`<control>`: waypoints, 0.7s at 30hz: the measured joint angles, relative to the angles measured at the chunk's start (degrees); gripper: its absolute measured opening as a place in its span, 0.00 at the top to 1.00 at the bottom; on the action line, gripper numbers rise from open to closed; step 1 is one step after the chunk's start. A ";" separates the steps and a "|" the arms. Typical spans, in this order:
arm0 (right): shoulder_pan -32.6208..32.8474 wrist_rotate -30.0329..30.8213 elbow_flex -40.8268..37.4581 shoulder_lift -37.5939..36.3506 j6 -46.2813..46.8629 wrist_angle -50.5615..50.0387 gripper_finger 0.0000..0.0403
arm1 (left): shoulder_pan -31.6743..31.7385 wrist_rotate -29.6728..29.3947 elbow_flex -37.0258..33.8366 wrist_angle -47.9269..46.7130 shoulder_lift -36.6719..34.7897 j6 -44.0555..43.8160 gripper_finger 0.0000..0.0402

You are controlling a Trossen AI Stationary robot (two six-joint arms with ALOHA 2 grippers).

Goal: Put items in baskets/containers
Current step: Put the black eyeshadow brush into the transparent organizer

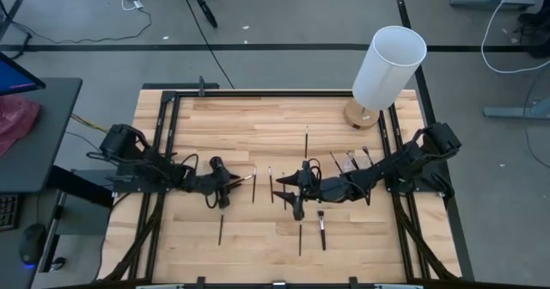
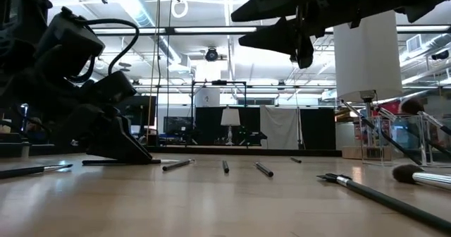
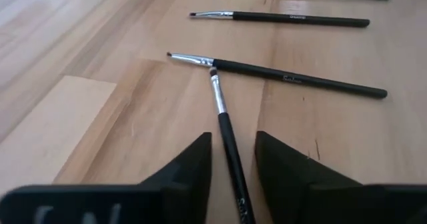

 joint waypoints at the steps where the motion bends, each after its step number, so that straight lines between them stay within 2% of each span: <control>1: 0.23 0.00 0.00 0.00 -0.01 0.00 0.48 | 0.15 0.28 0.03 -0.26 0.00 0.48 0.74; 10: 0.95 -0.07 0.00 -0.02 -0.01 -0.04 0.48 | 1.34 2.56 0.18 -0.40 0.81 1.71 0.96; 21: 1.94 -0.17 0.00 -0.02 -0.01 -0.04 0.48 | 0.41 2.99 0.04 1.74 1.56 -1.01 0.97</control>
